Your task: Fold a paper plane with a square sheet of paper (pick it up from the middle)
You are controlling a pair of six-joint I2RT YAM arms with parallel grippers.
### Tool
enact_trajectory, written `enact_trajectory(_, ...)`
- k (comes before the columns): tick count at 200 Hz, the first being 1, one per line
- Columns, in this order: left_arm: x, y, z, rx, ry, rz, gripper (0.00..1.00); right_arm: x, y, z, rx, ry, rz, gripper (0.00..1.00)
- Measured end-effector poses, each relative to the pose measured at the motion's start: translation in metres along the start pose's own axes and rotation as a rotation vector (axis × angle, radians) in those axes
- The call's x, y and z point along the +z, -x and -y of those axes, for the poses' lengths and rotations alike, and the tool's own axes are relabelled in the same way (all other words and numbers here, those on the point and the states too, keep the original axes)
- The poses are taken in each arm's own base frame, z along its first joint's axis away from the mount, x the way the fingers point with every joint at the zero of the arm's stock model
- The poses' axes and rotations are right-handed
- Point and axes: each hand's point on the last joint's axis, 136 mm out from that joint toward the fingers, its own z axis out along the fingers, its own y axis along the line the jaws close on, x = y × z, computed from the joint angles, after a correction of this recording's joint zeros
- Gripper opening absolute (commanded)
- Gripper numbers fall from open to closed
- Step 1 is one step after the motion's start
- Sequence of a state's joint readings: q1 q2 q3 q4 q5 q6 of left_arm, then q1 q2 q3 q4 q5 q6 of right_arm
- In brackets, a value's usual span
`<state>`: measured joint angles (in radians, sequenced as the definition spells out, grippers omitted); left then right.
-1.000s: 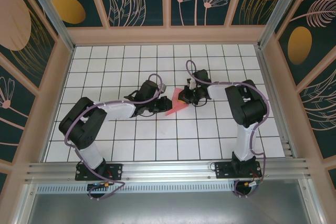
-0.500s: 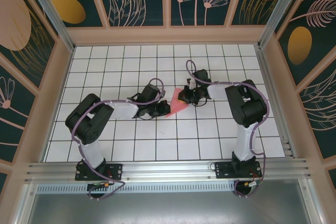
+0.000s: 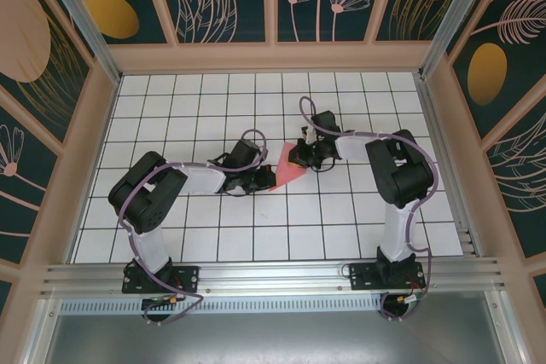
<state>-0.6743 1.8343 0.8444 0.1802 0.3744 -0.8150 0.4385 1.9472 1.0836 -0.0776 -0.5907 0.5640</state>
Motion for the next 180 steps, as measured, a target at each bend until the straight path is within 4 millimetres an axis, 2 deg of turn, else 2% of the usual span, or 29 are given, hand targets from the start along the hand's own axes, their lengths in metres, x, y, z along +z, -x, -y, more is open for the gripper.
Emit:
enact_trajectory(17,0.0,0.0,0.0,-0.003,0.001,0.001,0.01,-0.004,-0.004,-0.014,-0.04,0.02,0.006,0.01)
enact_trajectory(41,0.0,0.0,-0.001,-0.01,0.002,0.002,0.0,-0.001,-0.02,-0.031,-0.089,0.042,-0.01,0.01)
enact_trajectory(67,0.0,0.0,-0.001,-0.014,0.004,0.005,0.0,0.009,-0.045,-0.025,-0.093,0.029,-0.059,0.01)
enact_trajectory(85,0.0,0.0,-0.001,-0.018,0.005,0.006,0.0,0.012,-0.055,-0.02,-0.085,0.018,-0.079,0.01)
enact_trajectory(180,0.0,0.0,-0.002,-0.028,0.006,0.006,0.0,0.016,-0.056,-0.012,-0.073,0.021,-0.096,0.0)
